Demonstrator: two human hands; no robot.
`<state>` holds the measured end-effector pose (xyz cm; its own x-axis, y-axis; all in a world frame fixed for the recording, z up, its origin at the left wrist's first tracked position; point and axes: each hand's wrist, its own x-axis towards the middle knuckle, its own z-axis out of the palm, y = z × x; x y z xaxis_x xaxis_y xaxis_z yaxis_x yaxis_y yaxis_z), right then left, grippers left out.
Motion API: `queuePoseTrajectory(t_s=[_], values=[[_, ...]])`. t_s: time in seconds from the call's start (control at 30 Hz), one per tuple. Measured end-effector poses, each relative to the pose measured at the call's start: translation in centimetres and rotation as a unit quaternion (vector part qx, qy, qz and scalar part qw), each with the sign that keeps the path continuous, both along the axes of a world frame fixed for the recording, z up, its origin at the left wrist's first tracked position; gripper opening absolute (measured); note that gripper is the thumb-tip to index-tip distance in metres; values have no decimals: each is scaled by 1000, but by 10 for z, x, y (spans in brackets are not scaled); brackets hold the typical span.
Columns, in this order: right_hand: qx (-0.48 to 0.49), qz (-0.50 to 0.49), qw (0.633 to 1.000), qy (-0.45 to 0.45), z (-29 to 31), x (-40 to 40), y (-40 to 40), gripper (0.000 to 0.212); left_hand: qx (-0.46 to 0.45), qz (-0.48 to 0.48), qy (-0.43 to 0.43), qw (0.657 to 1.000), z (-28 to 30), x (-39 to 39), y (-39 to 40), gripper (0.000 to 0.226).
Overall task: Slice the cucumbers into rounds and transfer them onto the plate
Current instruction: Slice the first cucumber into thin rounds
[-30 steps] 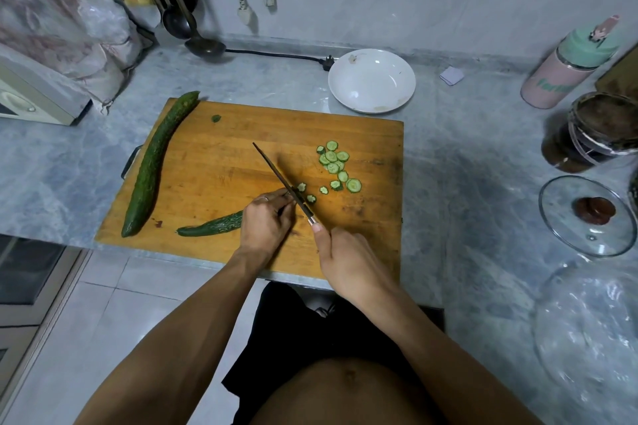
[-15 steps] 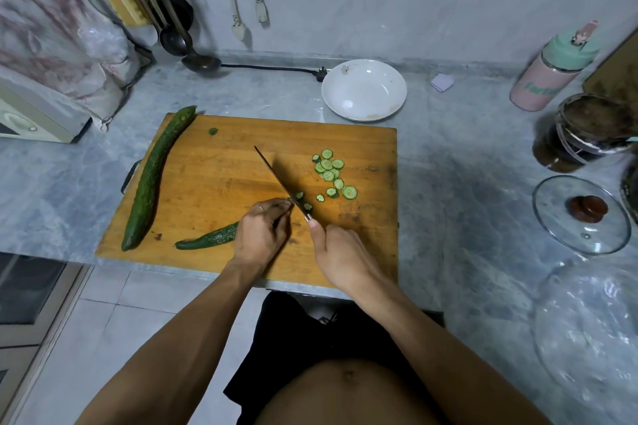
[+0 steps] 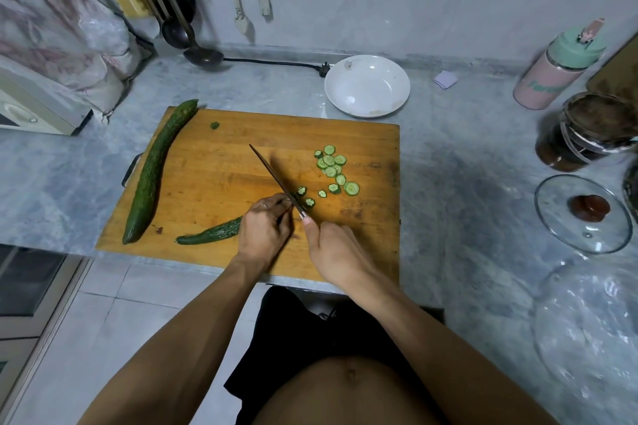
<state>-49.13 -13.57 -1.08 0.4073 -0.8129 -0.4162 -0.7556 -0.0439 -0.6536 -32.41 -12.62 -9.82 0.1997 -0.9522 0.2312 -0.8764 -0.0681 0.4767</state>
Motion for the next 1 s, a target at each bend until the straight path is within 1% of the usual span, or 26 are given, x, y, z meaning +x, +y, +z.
queuePoseTrajectory(t_s=[0.17,0.33,0.63,0.9,1.0], values=[[5,2,1000,-4,-4,-7,-3,57,-13,25,32,999,1,1,-1,24],[-11,23,1000,8,3,-17,6,54,-12,30,25,999,4,2,-1,22],[9,32,999,6,6,-18,10,53,-10,35,37,999,4,2,-1,19],[12,12,1000,15,-1,3,1,54,2,10,16,1000,2,5,-2,20],[20,6,1000,12,-3,3,0,53,-11,-19,-35,999,5,12,1,19]])
